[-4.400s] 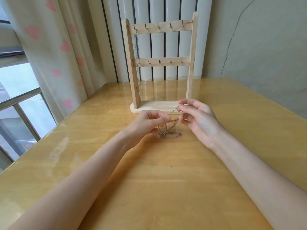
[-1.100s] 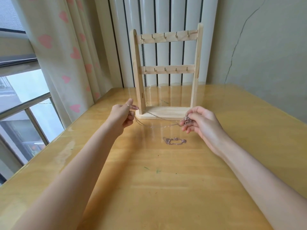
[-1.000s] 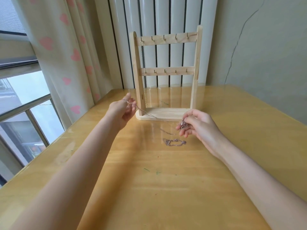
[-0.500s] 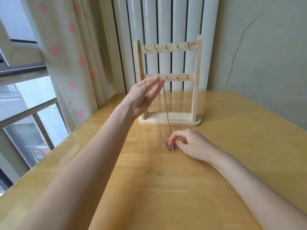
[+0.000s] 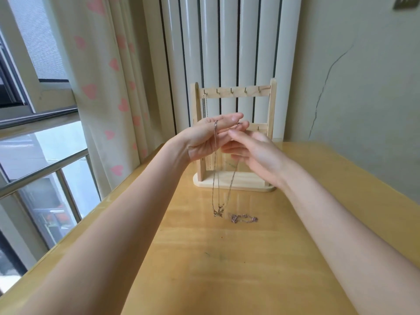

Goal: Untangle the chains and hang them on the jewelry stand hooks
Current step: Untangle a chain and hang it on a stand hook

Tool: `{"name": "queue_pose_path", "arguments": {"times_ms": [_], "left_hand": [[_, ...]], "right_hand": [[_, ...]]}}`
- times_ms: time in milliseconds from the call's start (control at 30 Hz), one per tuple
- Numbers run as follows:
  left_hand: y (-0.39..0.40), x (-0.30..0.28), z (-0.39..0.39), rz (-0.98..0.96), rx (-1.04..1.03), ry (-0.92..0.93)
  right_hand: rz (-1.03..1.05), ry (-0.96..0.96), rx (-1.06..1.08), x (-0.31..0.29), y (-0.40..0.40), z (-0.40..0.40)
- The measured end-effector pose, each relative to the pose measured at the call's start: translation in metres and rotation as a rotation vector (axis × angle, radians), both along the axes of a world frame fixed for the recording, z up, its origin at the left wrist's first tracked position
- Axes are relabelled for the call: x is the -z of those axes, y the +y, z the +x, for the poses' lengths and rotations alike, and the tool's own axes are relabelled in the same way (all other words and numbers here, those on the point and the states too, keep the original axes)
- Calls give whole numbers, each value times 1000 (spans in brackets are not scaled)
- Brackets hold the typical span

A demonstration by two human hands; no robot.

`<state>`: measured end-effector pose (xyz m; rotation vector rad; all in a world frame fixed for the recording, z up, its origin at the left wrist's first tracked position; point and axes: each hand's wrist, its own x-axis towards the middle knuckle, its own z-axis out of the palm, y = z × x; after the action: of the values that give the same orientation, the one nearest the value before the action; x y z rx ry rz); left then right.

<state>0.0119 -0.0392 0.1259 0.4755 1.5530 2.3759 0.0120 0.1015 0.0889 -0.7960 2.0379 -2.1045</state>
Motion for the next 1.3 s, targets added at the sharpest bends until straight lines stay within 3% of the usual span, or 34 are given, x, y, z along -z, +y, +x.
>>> {"name": "queue_pose_path", "arguments": {"times_ms": [133, 367, 633, 900, 1100, 1300], "left_hand": [[-14, -10, -6, -112, -23, 44], [-46, -21, -13, -235, -32, -30], [-57, -36, -30, -405, -35, 23], [-47, -36, -68, -471, -500, 348], [-37, -34, -96, -549, -881, 459], [-26, -33, -106, -753, -1054, 562]], "right_hand": [[-3, -145, -89, -22, -9, -6], [271, -89, 33, -47, -2, -16], [126, 4, 187, -76, -22, -38], [243, 313, 612, -102, -45, -80], [480, 479, 843, -109, -65, -98], [774, 607, 949, -106, -68, -106]]}}
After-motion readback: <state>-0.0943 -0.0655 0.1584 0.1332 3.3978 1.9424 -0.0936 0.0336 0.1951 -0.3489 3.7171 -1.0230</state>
